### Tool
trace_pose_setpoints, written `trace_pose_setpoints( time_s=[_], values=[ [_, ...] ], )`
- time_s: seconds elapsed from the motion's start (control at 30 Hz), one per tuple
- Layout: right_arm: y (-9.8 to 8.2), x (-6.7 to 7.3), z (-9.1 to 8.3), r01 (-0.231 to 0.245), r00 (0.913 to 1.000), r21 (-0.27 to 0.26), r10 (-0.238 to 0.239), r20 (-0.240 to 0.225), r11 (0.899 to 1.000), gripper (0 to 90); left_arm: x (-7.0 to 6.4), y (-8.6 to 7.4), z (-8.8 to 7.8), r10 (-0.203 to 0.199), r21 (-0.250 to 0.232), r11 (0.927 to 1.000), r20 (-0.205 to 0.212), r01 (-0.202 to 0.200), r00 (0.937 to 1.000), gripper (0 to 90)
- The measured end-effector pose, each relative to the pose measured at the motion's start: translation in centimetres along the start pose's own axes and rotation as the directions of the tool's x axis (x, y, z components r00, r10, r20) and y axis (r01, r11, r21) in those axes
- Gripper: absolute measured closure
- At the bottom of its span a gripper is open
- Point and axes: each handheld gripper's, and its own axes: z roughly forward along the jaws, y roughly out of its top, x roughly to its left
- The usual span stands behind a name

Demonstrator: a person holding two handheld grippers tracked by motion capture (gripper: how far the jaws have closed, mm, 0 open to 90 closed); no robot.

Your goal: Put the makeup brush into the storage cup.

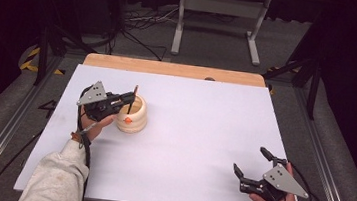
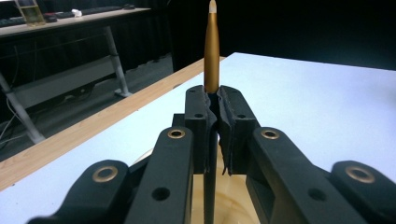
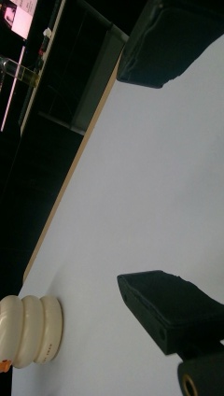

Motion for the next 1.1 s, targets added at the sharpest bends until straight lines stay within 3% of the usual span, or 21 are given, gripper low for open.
trace_pose_setpoints(
  time_s=[0.3, 0.4, 0.5, 0.57, 0.67, 0.77, 0.87, 1.1],
  values=[
    [0.0, -0.1, 0.0, -0.008, 1.0, 0.002, 0.008, -0.003, 1.0, 4.6, -0.1, 0.2, -0.2, 0.012, 0.0, 0.9999, -0.022, -0.012, 0.9997, 77.8],
    [-0.1, -0.1, 0.1, -0.007, 1.0, 0.003, 0.007, -0.002, 1.0, 4.6, -0.2, 0.4, -0.4, 0.014, 0.004, 0.9999, -0.036, -0.014, 0.9992, 68.3],
    [0.0, 0.0, 0.1, -0.003, 1.0, 0.003, 0.003, -0.003, 1.0, 4.6, -0.5, 0.7, -0.9, 0.04, 0.005, 0.9992, -0.045, -0.04, 0.9982, 65.4],
    [0.0, 0.0, 0.1, -0.003, 1.0, 0.004, 0.003, -0.003, 1.0, 4.6, -0.6, 0.9, -1.4, 0.047, 0.005, 0.9989, -0.053, -0.047, 0.9975, 57.5],
    [-0.1, 0.0, 0.1, -0.003, 1.0, 0.005, 0.003, -0.003, 1.0, 4.6, -0.8, 1.2, -2.4, 0.066, 0.011, 0.9978, -0.098, -0.065, 0.993, 48.2],
    [0.0, 0.0, 0.1, 0.002, 1.0, 0.006, -0.002, -0.003, 1.0, 4.6, -0.7, 1.3, -3.2, 0.067, -0.001, 0.9977, -0.096, -0.067, 0.9931, 38.4],
    [-0.1, 0.0, 0.1, -0.001, 1.0, 0.008, 0.001, -0.004, 1.0, 4.6, -0.8, 1.4, -3.9, 0.084, 0.004, 0.9965, -0.093, -0.084, 0.9921, 33.7],
    [-0.1, 0.0, 0.2, 0.001, 1.0, 0.009, -0.001, 0.0, 1.0, 4.6, -0.9, 1.5, -5.1, 0.079, 0.004, 0.9969, -0.12, -0.079, 0.9896, 23.8]
  ],
)
